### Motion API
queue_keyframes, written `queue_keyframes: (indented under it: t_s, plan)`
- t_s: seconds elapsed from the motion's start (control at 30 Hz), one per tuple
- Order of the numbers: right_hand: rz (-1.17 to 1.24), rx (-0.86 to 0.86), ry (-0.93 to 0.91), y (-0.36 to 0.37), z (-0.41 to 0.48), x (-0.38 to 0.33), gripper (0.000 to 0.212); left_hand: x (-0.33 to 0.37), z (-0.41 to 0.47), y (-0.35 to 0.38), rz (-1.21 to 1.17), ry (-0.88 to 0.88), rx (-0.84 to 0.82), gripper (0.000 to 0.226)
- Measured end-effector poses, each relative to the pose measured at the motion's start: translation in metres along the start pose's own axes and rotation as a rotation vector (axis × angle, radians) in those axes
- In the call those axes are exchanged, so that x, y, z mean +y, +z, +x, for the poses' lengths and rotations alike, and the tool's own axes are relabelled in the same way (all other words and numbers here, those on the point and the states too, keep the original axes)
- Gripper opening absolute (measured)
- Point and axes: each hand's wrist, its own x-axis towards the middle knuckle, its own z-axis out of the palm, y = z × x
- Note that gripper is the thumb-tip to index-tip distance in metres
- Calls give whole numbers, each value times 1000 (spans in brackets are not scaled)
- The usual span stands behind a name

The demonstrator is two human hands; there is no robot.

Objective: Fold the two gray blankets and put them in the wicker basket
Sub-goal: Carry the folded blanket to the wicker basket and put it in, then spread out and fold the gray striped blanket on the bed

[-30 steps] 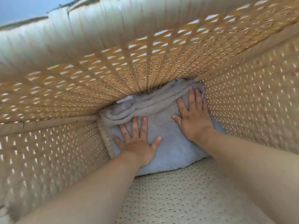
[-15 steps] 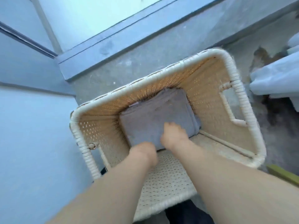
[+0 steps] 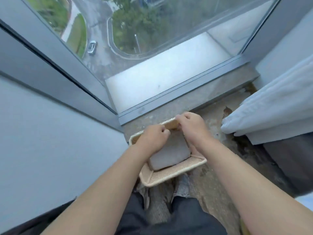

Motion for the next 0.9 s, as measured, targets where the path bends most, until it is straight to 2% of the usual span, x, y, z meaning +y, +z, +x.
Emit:
queue_keyframes:
  t_s: [0.07,0.13,0.23,0.3,0.37,0.43,0.6,0.77,0.9]
  plan:
    - [55,67,-78,-37,-34,-45,29,24,-43,-37,-146,38,144,25]
    - [172,118,-108,-67,-71,-72,19,36,-86,-55,-292,69,212,25]
    - [303,220,-146,-100,-128,-83,17,50,-131,-53,-456,124,193,22]
    - [354,303,-130,-110,-166,-66,24,59,-141,-43,-414,191,147,33]
    - [415,423,-52,-111,-206,-30,30,73,-145,-33,-336,295,75,36]
    - [461,553,69,-98,-247,16,33,91,-149,-25,-303,401,-3,31]
    - [655,834,420,-15,-366,119,33,131,-201,20,-347,660,-288,23]
    - [835,1093,609,62,-481,160,29,118,-296,94,-98,865,-576,25]
    - [770,1340,632,66,-576,175,37,77,-383,145,285,1090,-730,27]
